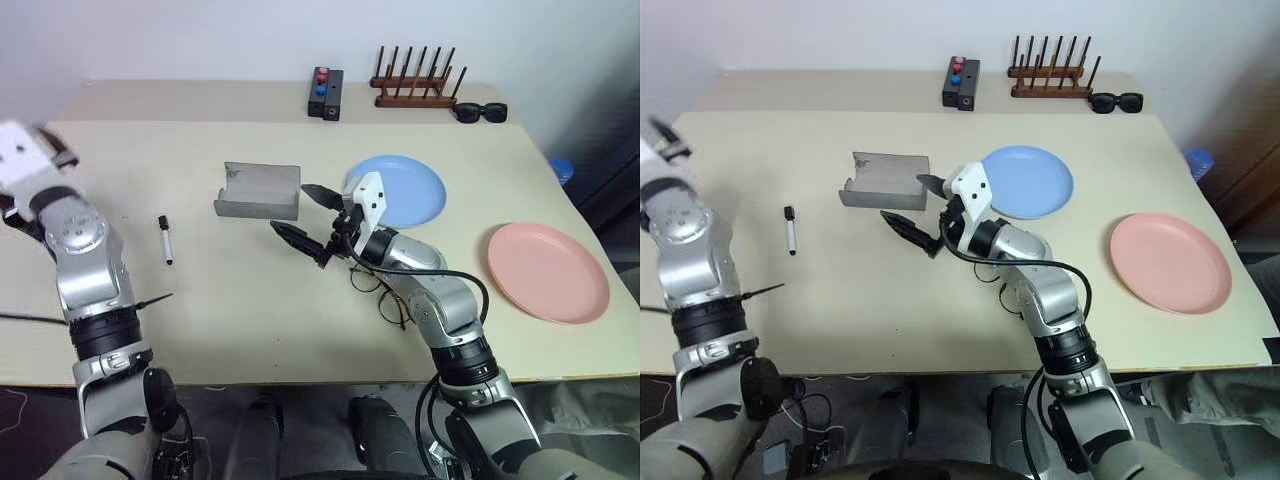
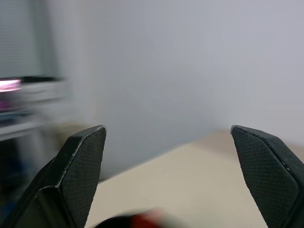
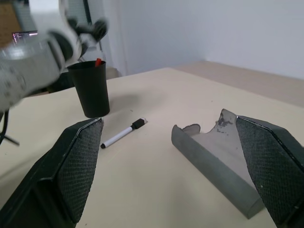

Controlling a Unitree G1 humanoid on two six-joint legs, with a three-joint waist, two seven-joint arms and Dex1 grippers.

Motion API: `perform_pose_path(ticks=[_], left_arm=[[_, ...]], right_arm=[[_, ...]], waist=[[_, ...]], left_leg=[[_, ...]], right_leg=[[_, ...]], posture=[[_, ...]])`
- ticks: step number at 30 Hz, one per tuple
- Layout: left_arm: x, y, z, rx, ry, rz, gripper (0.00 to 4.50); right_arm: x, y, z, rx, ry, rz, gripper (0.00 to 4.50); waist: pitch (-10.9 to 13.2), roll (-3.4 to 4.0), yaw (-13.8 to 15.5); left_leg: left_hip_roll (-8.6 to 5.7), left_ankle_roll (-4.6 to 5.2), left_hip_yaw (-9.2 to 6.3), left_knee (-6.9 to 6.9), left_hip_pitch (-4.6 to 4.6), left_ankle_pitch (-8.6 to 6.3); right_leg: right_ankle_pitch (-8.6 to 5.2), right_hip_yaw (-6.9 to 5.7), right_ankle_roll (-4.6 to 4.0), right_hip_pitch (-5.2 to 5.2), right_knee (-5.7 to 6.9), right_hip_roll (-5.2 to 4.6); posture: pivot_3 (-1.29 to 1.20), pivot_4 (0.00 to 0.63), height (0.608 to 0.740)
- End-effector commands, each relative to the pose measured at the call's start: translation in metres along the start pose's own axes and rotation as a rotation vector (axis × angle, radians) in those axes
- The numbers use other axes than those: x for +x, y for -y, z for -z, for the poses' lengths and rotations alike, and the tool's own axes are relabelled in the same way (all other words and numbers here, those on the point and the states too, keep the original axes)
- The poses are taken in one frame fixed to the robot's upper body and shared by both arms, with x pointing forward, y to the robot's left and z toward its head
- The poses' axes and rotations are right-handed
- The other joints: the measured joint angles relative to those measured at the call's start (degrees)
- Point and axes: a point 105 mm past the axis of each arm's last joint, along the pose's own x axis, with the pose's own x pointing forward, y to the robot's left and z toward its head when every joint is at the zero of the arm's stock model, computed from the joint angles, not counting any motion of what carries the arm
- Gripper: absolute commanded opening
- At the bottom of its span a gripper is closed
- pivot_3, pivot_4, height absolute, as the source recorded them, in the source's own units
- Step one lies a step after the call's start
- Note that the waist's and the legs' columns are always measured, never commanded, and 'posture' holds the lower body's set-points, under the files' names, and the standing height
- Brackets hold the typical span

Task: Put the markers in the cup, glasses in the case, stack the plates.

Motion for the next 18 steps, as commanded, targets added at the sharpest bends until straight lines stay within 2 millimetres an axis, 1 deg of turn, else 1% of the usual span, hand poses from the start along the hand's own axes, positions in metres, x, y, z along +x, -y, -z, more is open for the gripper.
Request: perform_pose_path(ticks=[1, 2, 4, 7, 8, 9, 10, 13, 18], left_arm=[[-0.007, 0.030, -0.008, -0.029, -0.098, 0.248, 4.29], [-0.009, 0.032, -0.007, -0.019, -0.123, 0.276, 4.29], [-0.017, 0.034, 0.006, 0.022, -0.258, 0.321, 4.29], [-0.030, 0.032, 0.025, 0.048, -0.431, 0.349, 4.29], [-0.035, 0.033, 0.034, 0.061, -0.495, 0.363, 4.41], [-0.040, 0.032, 0.040, 0.078, -0.545, 0.370, 4.41], [-0.045, 0.031, 0.049, 0.080, -0.604, 0.360, 4.41], [-0.053, 0.026, 0.066, 0.067, -0.731, 0.311, 4.41], [-0.070, 0.021, 0.090, 0.072, -0.952, 0.288, 4.41]], right_arm=[[-0.009, 0.015, -0.021, -0.051, 0.045, 0.016, 4.50], [-0.011, 0.016, -0.022, -0.056, 0.041, 0.016, 4.50], [-0.021, 0.019, -0.021, -0.079, 0.010, -0.014, 4.50], [-0.033, 0.017, -0.017, -0.113, -0.048, -0.075, 4.50], [-0.036, 0.016, -0.016, -0.123, -0.065, -0.093, 4.50], [-0.038, 0.015, -0.014, -0.130, -0.079, -0.106, 4.50], [-0.040, 0.014, -0.013, -0.135, -0.090, -0.119, 4.50], [-0.042, 0.011, -0.010, -0.146, -0.111, -0.144, 4.50], [-0.046, 0.004, -0.007, -0.154, -0.146, -0.187, 4.50]], waist=[[0.0, 0.01, -0.4], [0.0, 0.01, -0.5], [0.0, 0.03, -0.7], [0.0, 0.04, -0.9], [0.0, 0.04, -0.9], [0.0, 0.04, -0.9], [0.0, 0.04, -0.9], [0.0, 0.02, -0.7], [0.0, 0.01, -0.6]], left_leg=[[0.00, 0.00, 0.00, -0.01, 0.01, 0.00], [0.00, 0.00, 0.00, -0.04, 0.02, 0.00], [0.01, 0.01, -0.01, -0.12, 0.04, 0.00], [0.03, 0.02, -0.01, -0.21, 0.03, 0.00], [0.03, 0.03, -0.02, -0.22, 0.03, 0.00], [0.03, 0.03, -0.02, -0.22, 0.03, 0.00], [0.03, 0.03, -0.02, -0.21, 0.03, 0.00], [0.03, 0.03, -0.02, -0.18, 0.03, 0.00], [0.02, 0.02, -0.03, -0.16, 0.02, 0.00]], right_leg=[[0.00, 0.00, 0.00, 0.00, 0.00, 0.00], [0.00, 0.00, 0.01, 0.00, 0.01, 0.00], [0.00, 0.00, 0.02, -0.03, 0.02, 0.01], [-0.01, 0.01, 0.05, -0.11, 0.04, 0.03], [-0.03, 0.01, 0.07, -0.11, 0.05, 0.03], [-0.03, 0.01, 0.07, -0.11, 0.05, 0.03], [-0.03, 0.01, 0.07, -0.11, 0.05, 0.03], [-0.03, 0.01, 0.06, -0.11, 0.04, 0.03], [-0.03, 0.00, 0.06, -0.10, 0.03, 0.03]], posture=[[0.00, 0.150, 0.740], [0.00, 0.150, 0.740], [0.00, 0.150, 0.740], [0.00, 0.150, 0.740], [0.00, 0.150, 0.740], [0.00, 0.150, 0.740], [0.00, 0.150, 0.740], [0.00, 0.150, 0.740], [0.00, 0.150, 0.740]])
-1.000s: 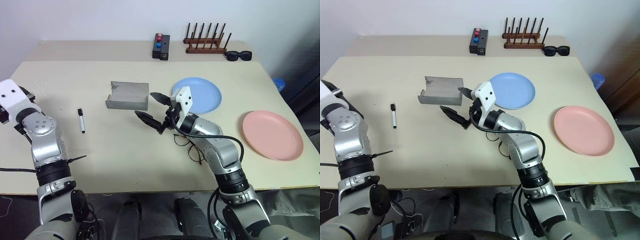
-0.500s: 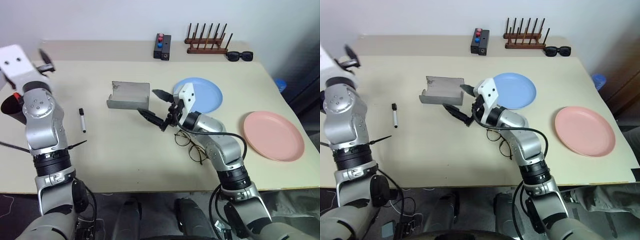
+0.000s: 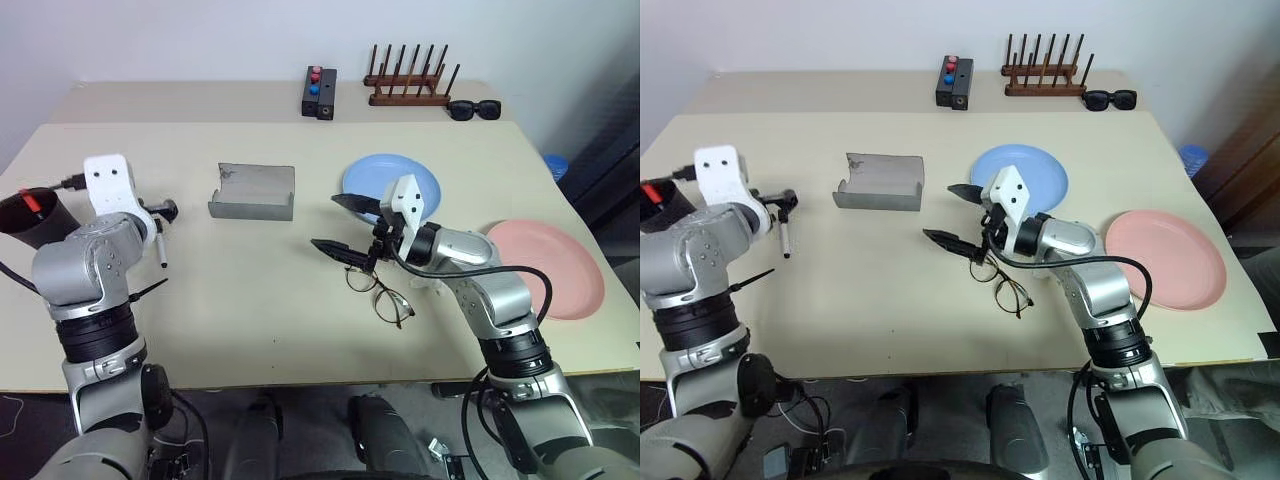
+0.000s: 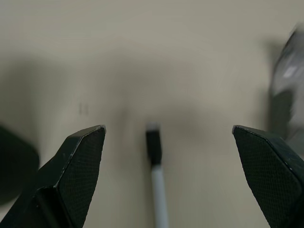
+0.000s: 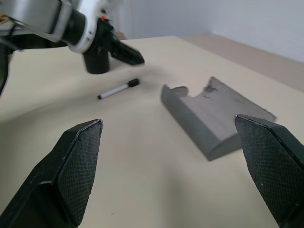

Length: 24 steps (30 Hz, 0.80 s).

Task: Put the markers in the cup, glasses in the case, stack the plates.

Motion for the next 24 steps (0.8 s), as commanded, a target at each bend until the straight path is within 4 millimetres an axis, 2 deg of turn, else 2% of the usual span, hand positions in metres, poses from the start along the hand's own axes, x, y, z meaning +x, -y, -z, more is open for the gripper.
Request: perform_pose_path(ticks=[1, 9, 15, 18, 24], left_arm=[[-0.003, -0.004, 0.003, -0.039, -0.088, -0.007, 4.41], [-0.002, -0.002, 0.023, -0.046, -0.216, -0.003, 4.41], [0.002, -0.002, 0.033, -0.073, -0.255, -0.010, 4.41], [0.003, -0.003, 0.036, -0.079, -0.263, -0.018, 3.64], [0.003, -0.004, 0.038, -0.089, -0.264, -0.030, 0.54]], right_arm=[[-0.002, -0.009, -0.010, -0.041, 0.007, -0.051, 4.50], [-0.013, -0.016, 0.006, -0.033, -0.067, -0.117, 4.50], [-0.015, -0.017, 0.009, -0.036, -0.080, -0.126, 4.50], [-0.016, -0.017, 0.009, -0.038, -0.080, -0.123, 4.50], [-0.016, -0.017, 0.011, -0.036, -0.083, -0.118, 4.50]], waist=[[0.0, 0.00, 0.1], [0.0, -0.01, 0.0], [0.0, -0.01, 0.0], [0.0, -0.01, 0.0], [0.0, -0.01, 0.1]], left_leg=[[0.00, 0.00, 0.00, 0.00, 0.00, 0.00], [-0.01, -0.01, 0.00, 0.01, 0.00, 0.00], [-0.01, -0.01, 0.00, 0.01, 0.01, 0.00], [-0.01, -0.01, 0.00, 0.00, 0.01, 0.00], [-0.01, -0.02, 0.00, 0.02, 0.01, 0.00]], right_leg=[[0.00, 0.00, 0.00, 0.00, 0.00, 0.00], [0.00, 0.00, 0.00, 0.01, -0.01, 0.00], [0.00, 0.00, 0.00, 0.01, -0.01, 0.00], [0.00, 0.00, 0.00, 0.01, -0.01, 0.00], [0.00, 0.00, 0.00, 0.03, -0.01, -0.01]], posture=[[0.00, 0.150, 0.740], [0.00, 0.150, 0.740], [0.00, 0.150, 0.740], [0.00, 0.150, 0.740], [0.00, 0.150, 0.740]])
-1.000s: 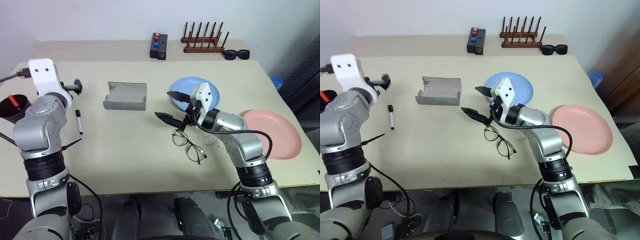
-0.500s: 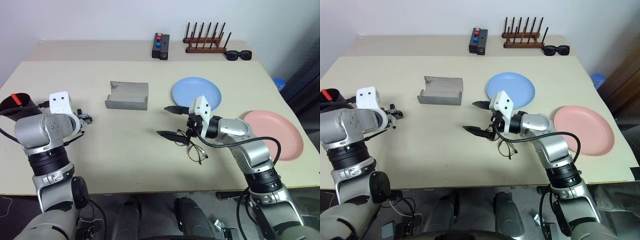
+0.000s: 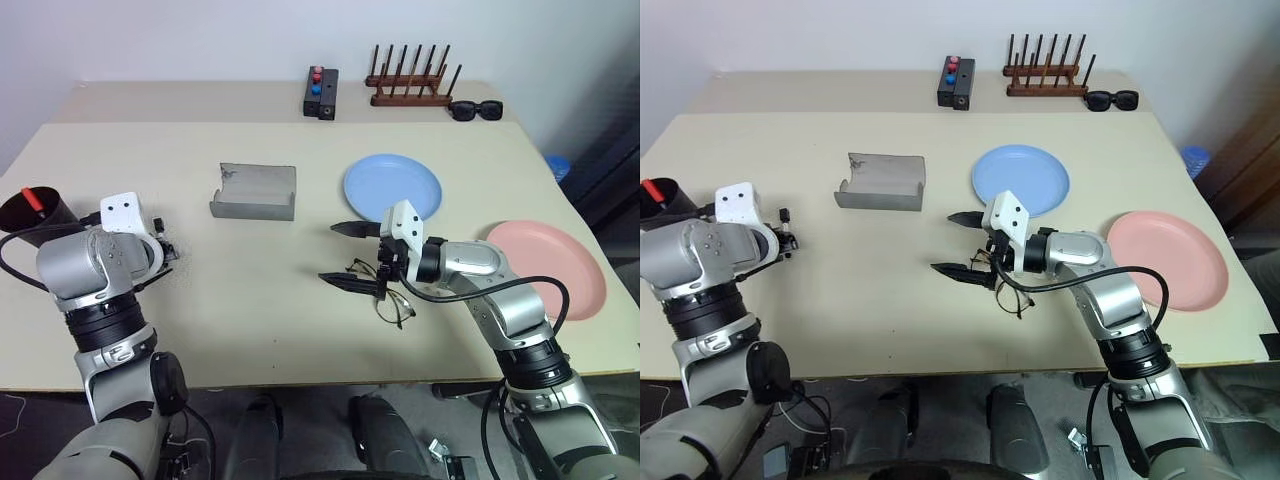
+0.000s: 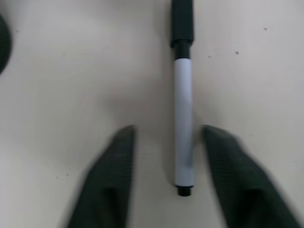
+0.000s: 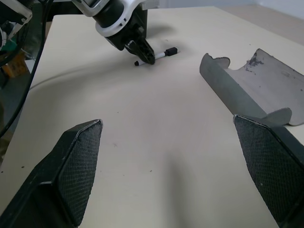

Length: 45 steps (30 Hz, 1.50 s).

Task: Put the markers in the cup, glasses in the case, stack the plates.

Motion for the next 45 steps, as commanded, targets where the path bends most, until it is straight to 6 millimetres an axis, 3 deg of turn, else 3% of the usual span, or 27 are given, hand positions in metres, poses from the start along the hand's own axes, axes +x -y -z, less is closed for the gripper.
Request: perform_pose_path(ticks=[1, 5, 8, 11, 15, 18, 22, 26, 45], left_arm=[[-0.001, -0.001, 0.000, -0.021, -0.001, -0.002, 0.07], [-0.002, 0.004, -0.010, -0.058, 0.084, 0.020, 0.02], [-0.022, 0.002, -0.058, 0.075, 0.467, -0.080, 0.02], [-0.051, 0.007, -0.093, -0.011, 0.735, 0.022, 0.02], [-0.087, -0.007, -0.123, -0.020, 1.014, -0.037, 0.02], [-0.106, -0.032, -0.134, -0.001, 1.162, -0.223, 0.02], [-0.112, -0.061, -0.132, -0.019, 1.231, -0.368, 0.02], [-0.107, -0.075, -0.125, -0.024, 1.237, -0.412, 0.02], [-0.076, -0.106, -0.080, -0.010, 1.129, -0.523, 0.02]], right_arm=[[-0.002, -0.001, -0.006, -0.034, 0.018, 0.002, 4.50], [-0.001, 0.000, -0.006, -0.037, 0.019, 0.003, 4.50], [0.001, 0.006, -0.009, -0.054, 0.034, 0.036, 4.50], [0.006, 0.015, -0.015, -0.053, 0.076, 0.081, 4.50], [0.013, 0.018, -0.026, -0.042, 0.143, 0.104, 4.50], [0.024, 0.014, -0.041, -0.036, 0.226, 0.104, 4.50], [0.041, 0.005, -0.060, -0.025, 0.318, 0.078, 4.50], [0.051, -0.002, -0.068, -0.010, 0.362, 0.053, 4.50], [0.057, -0.013, -0.066, 0.023, 0.389, 0.013, 4.50]], waist=[[0.0, 0.00, 0.0], [0.0, 0.01, 0.0], [0.0, -0.02, 0.1], [0.0, -0.04, 0.1], [0.0, -0.03, 0.0], [0.0, -0.03, -0.1], [0.0, -0.03, 0.0], [0.0, -0.05, 0.3], [0.0, -0.06, 0.1]], left_leg=[[0.00, 0.00, 0.00, 0.01, 0.00, 0.00], [0.00, 0.00, 0.00, 0.01, 0.01, 0.00], [0.00, -0.02, 0.00, 0.01, 0.00, 0.01], [0.00, -0.06, 0.00, 0.00, -0.02, 0.03], [0.00, -0.05, 0.01, -0.02, -0.02, 0.03], [0.01, -0.05, 0.02, -0.06, 0.00, 0.03], [0.01, -0.04, 0.02, -0.04, -0.01, 0.03], [0.01, -0.04, 0.02, -0.03, -0.01, 0.04], [0.01, -0.05, 0.01, -0.03, 0.00, 0.03]], right_leg=[[0.00, 0.00, 0.00, 0.00, 0.00, 0.00], [0.00, 0.00, 0.00, 0.01, 0.00, 0.00], [0.01, 0.00, -0.01, 0.01, 0.00, 0.00], [0.02, 0.00, -0.04, 0.00, -0.02, -0.01], [0.03, 0.01, -0.04, 0.00, -0.03, -0.01], [0.03, 0.01, -0.02, -0.02, -0.02, -0.01], [0.03, 0.01, -0.02, -0.01, -0.01, 0.00], [0.03, 0.00, -0.02, 0.00, 0.00, 0.00], [0.03, -0.01, -0.04, 0.00, 0.01, 0.00]], posture=[[0.00, 0.150, 0.740], [0.00, 0.150, 0.740], [0.00, 0.150, 0.740], [0.00, 0.150, 0.740], [0.00, 0.150, 0.740], [0.00, 0.150, 0.740], [0.00, 0.150, 0.740], [0.00, 0.150, 0.740], [0.00, 0.150, 0.740]])
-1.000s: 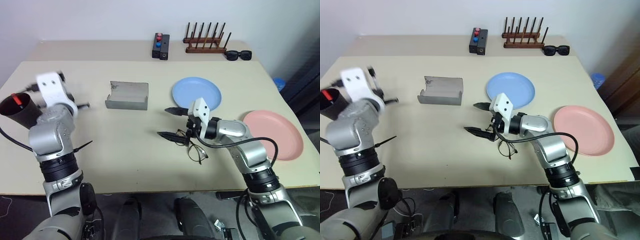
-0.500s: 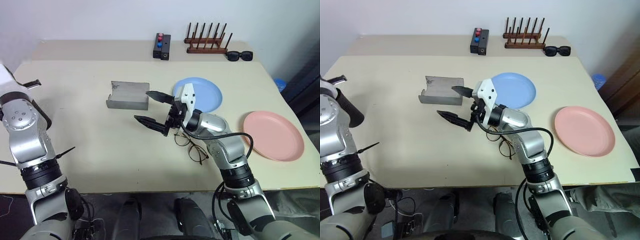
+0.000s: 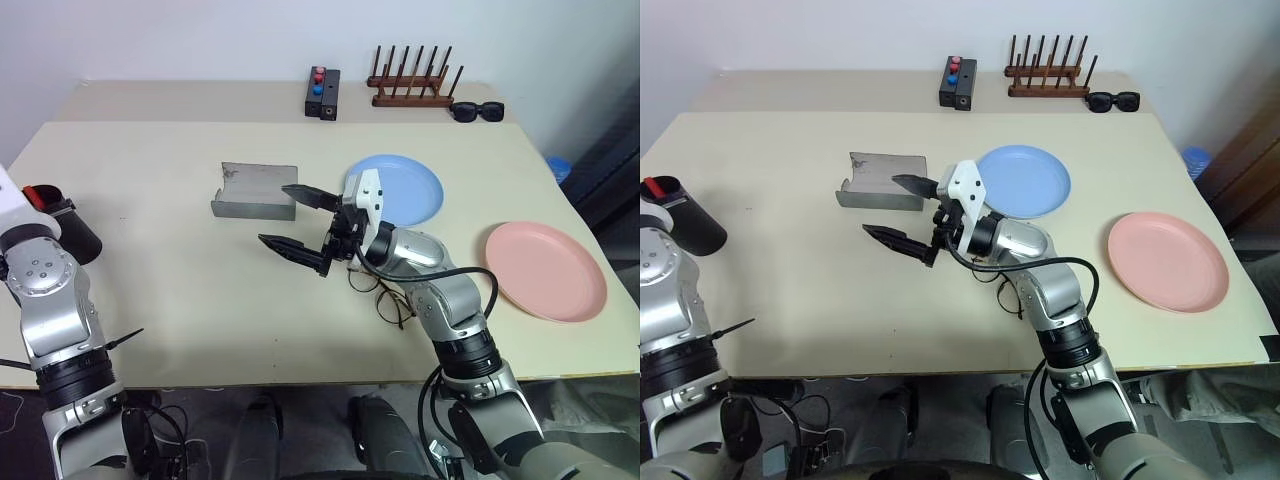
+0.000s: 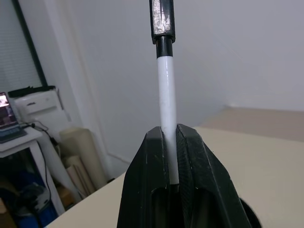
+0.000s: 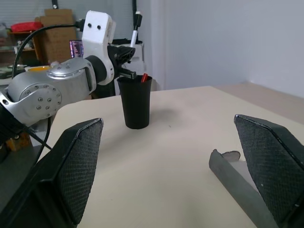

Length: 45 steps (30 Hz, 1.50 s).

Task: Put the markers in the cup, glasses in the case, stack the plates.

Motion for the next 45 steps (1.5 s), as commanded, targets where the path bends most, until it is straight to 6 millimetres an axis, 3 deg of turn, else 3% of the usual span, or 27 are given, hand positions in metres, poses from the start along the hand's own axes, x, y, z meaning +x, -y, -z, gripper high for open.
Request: perform_pose_path(ticks=[1, 4, 7, 10, 22, 28, 31, 33, 36, 38, 42, 45], left_arm=[[0.000, -0.008, -0.005, -0.006, 0.031, -0.039, 0.02], [-0.002, -0.009, -0.002, -0.004, 0.022, -0.044, 0.02], [-0.003, -0.009, 0.001, 0.000, 0.009, -0.054, 1.10], [-0.004, -0.010, 0.003, -0.001, 0.003, -0.059, 2.53], [-0.005, -0.008, 0.004, -0.007, 0.001, -0.064, 2.53], [0.001, -0.014, -0.015, 0.002, 0.047, -0.044, 2.53], [0.007, -0.026, -0.019, 0.087, 0.014, -0.029, 3.33], [0.012, -0.039, -0.012, -0.054, -0.092, -0.085, 4.30], [0.013, -0.029, -0.013, -0.157, -0.183, -0.021, 4.41], [0.013, -0.024, -0.023, -0.119, -0.171, 0.020, 4.41], [0.015, -0.025, -0.023, -0.171, -0.230, 0.005, 4.41], [0.015, -0.006, -0.026, -0.248, -0.290, 0.084, 4.41]], right_arm=[[0.002, -0.007, -0.014, -0.035, 0.052, -0.025, 4.50], [0.002, -0.006, -0.013, -0.036, 0.051, -0.024, 4.50], [0.002, -0.006, -0.013, -0.037, 0.048, -0.024, 4.50], [0.001, -0.006, -0.013, -0.037, 0.047, -0.025, 4.50], [0.001, -0.006, -0.011, -0.034, 0.039, -0.028, 4.50], [0.000, -0.005, -0.010, -0.034, 0.033, -0.023, 4.50], [-0.001, -0.005, -0.009, -0.034, 0.030, -0.020, 4.50], [-0.002, -0.005, -0.008, -0.032, 0.027, -0.018, 4.50], [-0.003, -0.006, -0.007, -0.029, 0.023, -0.020, 4.50], [-0.003, -0.006, -0.006, -0.027, 0.022, -0.022, 4.50], [-0.001, -0.006, -0.006, -0.025, 0.023, -0.024, 4.50], [-0.001, -0.006, -0.004, -0.024, 0.021, -0.023, 4.50]], waist=[[0.0, 0.00, 0.0], [0.0, 0.00, 0.0], [0.0, 0.00, 0.0], [0.0, 0.00, 0.0], [0.0, 0.00, 0.0], [0.0, 0.00, -0.1], [0.0, 0.00, -0.2], [0.0, 0.00, -0.2], [0.0, -0.01, -0.1], [0.0, -0.02, 0.0], [0.0, -0.03, -0.2], [0.0, -0.03, -0.2]], left_leg=[[0.00, 0.00, 0.00, 0.00, 0.00, 0.00], [0.00, 0.00, 0.00, 0.00, 0.00, 0.00], [0.00, 0.00, 0.01, 0.00, 0.00, 0.00], [0.00, 0.00, 0.00, 0.00, 0.00, 0.00], [0.00, 0.00, 0.00, 0.00, 0.00, 0.00], [0.00, 0.00, 0.00, 0.00, 0.00, 0.00], [0.00, 0.00, 0.00, -0.02, -0.01, 0.00], [0.00, -0.01, 0.00, -0.04, 0.00, 0.00], [0.01, 0.00, 0.00, -0.03, 0.00, 0.00], [0.01, 0.00, 0.00, -0.02, -0.01, 0.00], [0.01, -0.01, -0.01, -0.02, 0.00, 0.00], [0.01, -0.01, -0.01, -0.03, 0.00, 0.00]], right_leg=[[0.00, 0.00, 0.00, 0.00, 0.00, 0.00], [0.00, 0.00, 0.00, -0.01, 0.00, 0.00], [0.00, 0.00, 0.00, -0.01, 0.00, 0.00], [0.00, 0.00, 0.00, 0.00, 0.00, 0.00], [0.00, 0.00, 0.00, -0.01, 0.00, 0.00], [-0.01, 0.00, -0.01, -0.01, 0.00, 0.00], [-0.01, 0.00, -0.01, -0.03, -0.01, 0.00], [-0.02, 0.00, -0.02, -0.04, 0.00, 0.00], [-0.01, 0.00, -0.01, -0.03, 0.00, 0.00], [-0.02, -0.01, -0.01, -0.01, -0.01, 0.00], [-0.01, -0.01, -0.02, -0.02, 0.00, 0.00], [-0.01, -0.01, -0.01, -0.02, 0.00, 0.00]], posture=[[0.00, 0.150, 0.740], [0.00, 0.150, 0.740], [0.00, 0.150, 0.740], [0.00, 0.150, 0.740], [0.00, 0.150, 0.740], [0.00, 0.150, 0.740], [0.00, 0.150, 0.740], [0.00, 0.150, 0.740], [0.00, 0.150, 0.740], [0.00, 0.150, 0.740], [0.00, 0.150, 0.740], [0.00, 0.150, 0.740]])
